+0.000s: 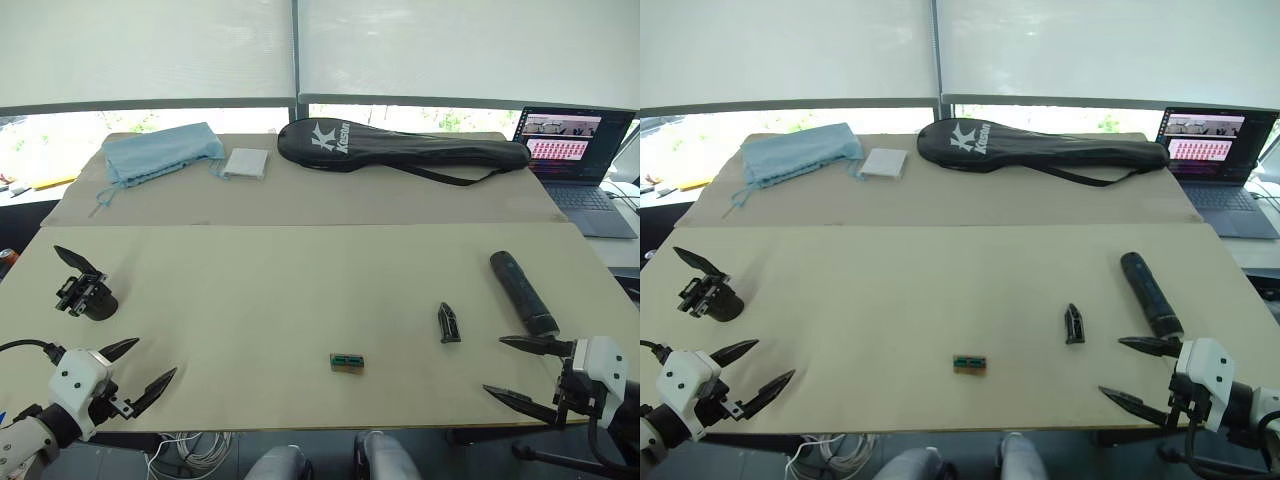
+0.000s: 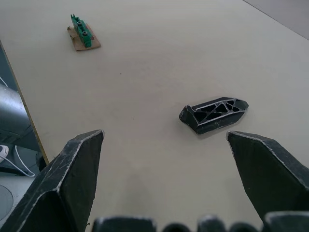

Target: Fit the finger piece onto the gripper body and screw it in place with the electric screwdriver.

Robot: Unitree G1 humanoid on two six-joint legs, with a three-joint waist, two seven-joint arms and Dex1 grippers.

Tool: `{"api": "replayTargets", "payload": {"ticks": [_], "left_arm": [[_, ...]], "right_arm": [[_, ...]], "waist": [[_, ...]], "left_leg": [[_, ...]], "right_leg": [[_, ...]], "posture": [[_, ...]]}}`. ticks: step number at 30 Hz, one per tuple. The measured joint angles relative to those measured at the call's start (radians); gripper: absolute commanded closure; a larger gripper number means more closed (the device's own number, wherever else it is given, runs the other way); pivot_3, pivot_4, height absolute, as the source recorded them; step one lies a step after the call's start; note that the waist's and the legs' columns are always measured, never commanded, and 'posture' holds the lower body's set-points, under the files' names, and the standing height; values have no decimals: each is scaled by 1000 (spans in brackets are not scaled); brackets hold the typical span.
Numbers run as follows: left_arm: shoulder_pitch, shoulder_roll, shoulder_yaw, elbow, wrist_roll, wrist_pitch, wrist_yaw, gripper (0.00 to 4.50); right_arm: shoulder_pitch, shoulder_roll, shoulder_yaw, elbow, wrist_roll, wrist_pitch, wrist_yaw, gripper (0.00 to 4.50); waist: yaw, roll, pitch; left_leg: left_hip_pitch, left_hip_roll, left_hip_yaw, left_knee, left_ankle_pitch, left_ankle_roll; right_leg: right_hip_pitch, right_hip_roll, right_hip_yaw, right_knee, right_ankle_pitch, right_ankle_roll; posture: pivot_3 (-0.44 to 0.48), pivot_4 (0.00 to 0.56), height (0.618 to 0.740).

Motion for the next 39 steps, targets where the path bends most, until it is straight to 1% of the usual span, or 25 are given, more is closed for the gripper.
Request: {"api": "replayTargets", "payload": {"ticks": [2, 4, 7, 12, 16, 20, 23, 25, 29, 31, 33, 36, 39], "left_arm": [[2, -5, 3, -3, -1, 0, 3, 0], [5, -29, 4, -25, -13, 7, 14, 0], [4, -67, 20, -63, -68, 40, 43, 0], [9, -122, 83, -79, -140, 83, 103, 0], [20, -228, 140, -86, -167, 88, 204, 0], [27, -299, 200, -83, -197, 88, 290, 0], [32, -360, 252, -83, -262, 137, 390, 0], [39, -388, 270, -83, -281, 165, 441, 0], [31, -398, 270, -85, -282, 171, 499, 0], [3, -406, 264, -85, -270, 170, 531, 0], [-28, -404, 234, -85, -239, 171, 558, 0], [-80, -373, 181, -80, -178, 188, 588, 0], [-148, -325, 160, -49, -138, 213, 614, 0]], "right_arm": [[-9, 0, 4, 3, -1, 0, -2, 21], [-52, 14, 15, 4, -1, -1, -16, 21], [-120, 33, 43, -16, 8, 18, -54, 21], [-170, 86, 71, -70, 72, 42, -80, 21], [-206, 137, 135, -134, 117, 43, -87, 21], [-252, 188, 177, -166, 125, 43, -114, 21], [-282, 218, 209, -197, 154, 44, -135, 21], [-298, 240, 217, -203, 155, 41, -150, 21], [-294, 250, 248, -211, 155, 40, -154, 21], [-292, 250, 249, -211, 154, 39, -153, 21], [-293, 250, 249, -207, 154, 37, -149, 21], [-289, 250, 249, -198, 152, 34, -142, 21], [-268, 250, 252, -194, 146, 31, -132, 21]], "waist": [[0, 0, 0], [-5, 0, 0], [-5, 0, 0], [0, 0, 0], [-2, -1, 0], [-2, -2, 1], [-2, -2, 1], [0, -3, 1], [4, -3, 1], [4, -3, 1], [4, -3, 1], [6, -4, 0], [5, -3, 0]], "left_leg": [[0, 0, 0, 0, 0, 0], [0, 0, 0, 0, 0, 0], [0, 0, 0, 0, 0, -1], [0, 0, 0, -1, 0, -1], [0, 0, 0, 0, 0, 0], [0, 0, 0, 0, 0, 0], [0, 0, 0, 0, 0, -1], [0, 0, 0, 0, 0, -1], [0, -2, 0, 0, -1, 0], [0, -3, 0, 0, -1, 0], [0, -3, 0, 0, -1, 0], [0, -3, 0, 0, -1, -1], [1, -3, 0, 0, 0, -1]], "right_leg": [[0, 0, 0, 0, 0, 0], [0, 0, 1, 0, 0, 0], [0, 0, 0, 0, 0, 0], [-1, 0, 0, 0, 1, -1], [-1, 0, 0, 0, 1, -1], [-1, 0, 0, 0, 1, -1], [-1, 0, 0, 0, 1, -1], [-1, 1, 0, 0, 1, -1], [-1, 0, 0, 0, 1, 0], [-1, 0, 0, 0, 1, 1], [-1, 0, -1, 0, 1, 1], [-1, 0, -1, 1, 1, 1], [-2, 1, -2, 1, 1, 0]], "posture": [[0, 150, 740], [0, 150, 740], [0, 150, 740], [0, 150, 740], [0, 150, 740], [0, 150, 740], [0, 150, 740], [0, 150, 740], [0, 150, 740], [0, 150, 740], [0, 150, 740], [0, 150, 740], [0, 150, 740]]}}
